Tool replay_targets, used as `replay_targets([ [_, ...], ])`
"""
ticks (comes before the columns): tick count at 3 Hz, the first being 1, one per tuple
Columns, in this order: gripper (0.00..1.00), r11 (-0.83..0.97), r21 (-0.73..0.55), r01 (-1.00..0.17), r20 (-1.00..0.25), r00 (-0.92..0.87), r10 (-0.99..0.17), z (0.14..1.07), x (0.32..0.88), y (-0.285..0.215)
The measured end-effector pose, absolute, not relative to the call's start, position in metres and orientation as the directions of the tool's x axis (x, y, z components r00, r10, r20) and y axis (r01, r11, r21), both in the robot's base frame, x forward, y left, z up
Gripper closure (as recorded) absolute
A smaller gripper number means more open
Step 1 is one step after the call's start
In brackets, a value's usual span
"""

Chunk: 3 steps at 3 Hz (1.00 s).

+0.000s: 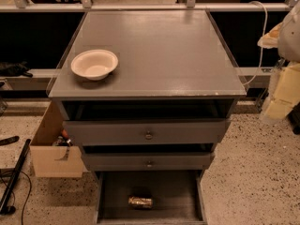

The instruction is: Pick orange can from bottom drawer and place on counter

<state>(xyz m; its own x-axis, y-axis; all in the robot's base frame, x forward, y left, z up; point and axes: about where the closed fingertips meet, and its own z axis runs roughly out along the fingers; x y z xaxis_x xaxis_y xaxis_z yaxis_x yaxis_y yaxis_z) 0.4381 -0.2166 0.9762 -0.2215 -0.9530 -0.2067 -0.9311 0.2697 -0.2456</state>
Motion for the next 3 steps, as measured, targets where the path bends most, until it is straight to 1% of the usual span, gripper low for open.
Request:
replay_targets([
  [1,0.0,0.27,-0.246,-0.931,-0.207,-0.221,-0.953,0.976,0.438,-0.217],
  [2,0.0,0.268,-0.247,-0.931,-0.256,-0.204,-0.945,0.971,0.447,-0.211],
  [3,0.0,0.253,-0.208,-0.945,-0.38,-0.16,-0.911,0.938,0.459,-0.199],
])
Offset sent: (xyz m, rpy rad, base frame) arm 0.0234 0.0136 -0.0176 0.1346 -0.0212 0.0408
